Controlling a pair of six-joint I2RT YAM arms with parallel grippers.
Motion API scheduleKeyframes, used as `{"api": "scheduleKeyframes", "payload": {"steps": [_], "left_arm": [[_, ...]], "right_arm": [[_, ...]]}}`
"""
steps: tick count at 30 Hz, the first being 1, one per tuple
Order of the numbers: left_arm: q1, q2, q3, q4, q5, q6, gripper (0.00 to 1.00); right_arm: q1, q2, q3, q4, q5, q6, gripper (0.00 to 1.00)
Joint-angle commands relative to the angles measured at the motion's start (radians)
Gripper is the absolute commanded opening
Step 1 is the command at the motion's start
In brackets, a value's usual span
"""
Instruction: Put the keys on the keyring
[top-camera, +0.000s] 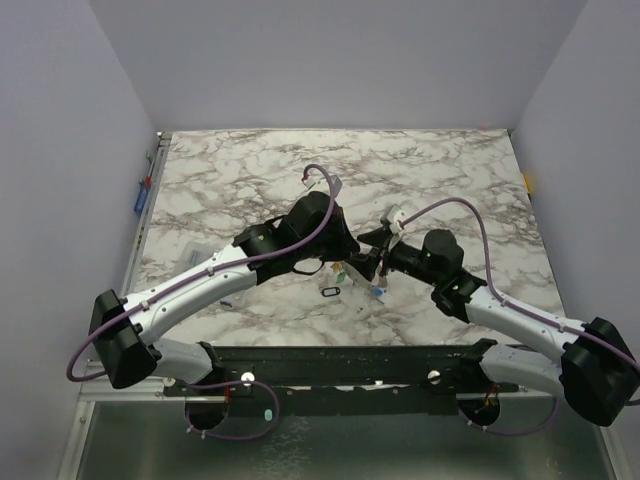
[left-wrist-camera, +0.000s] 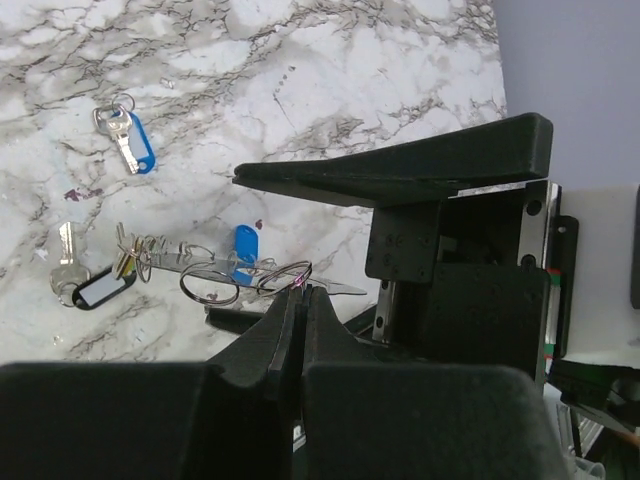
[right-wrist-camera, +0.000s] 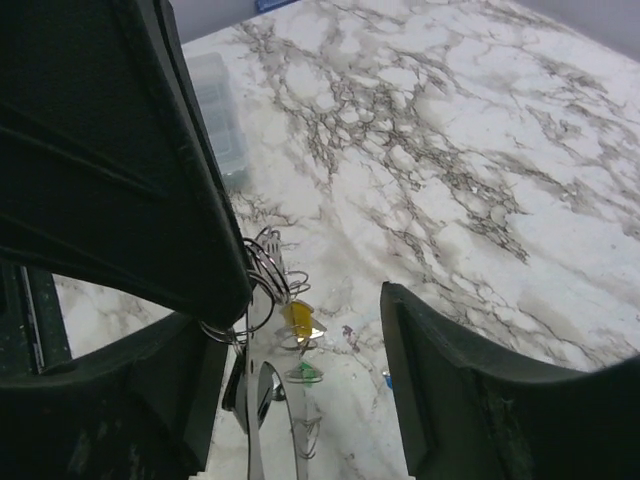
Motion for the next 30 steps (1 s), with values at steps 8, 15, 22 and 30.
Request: {"api": "scheduleKeyframes", "payload": {"steps": [8, 15, 22, 30], "left_arm": [[0.004, -0.093, -0.027, 0.07, 0.054, -0.05, 0.0], [0.005, -0.152, -0.032, 0.117, 0.055, 0.036, 0.73], [0.012, -0.258, 0.026, 0.134, 0.033, 0.228, 0.99], [0.011, -0.42, -0.101, 0.261, 0.221, 0.571, 0.96]], "right_arm": [[0.002, 0.017, -0.027, 0.197, -0.059, 0.064, 0.01], [0.003, -0.094, 0.024, 0.045, -0.05, 0.102, 0.01], [0.003, -0.256, 0.109, -0.234, -0.138, 0.087, 0.01], [0.003, -0.42, 0.202, -0.418, -0.301, 0.102, 0.01]]}}
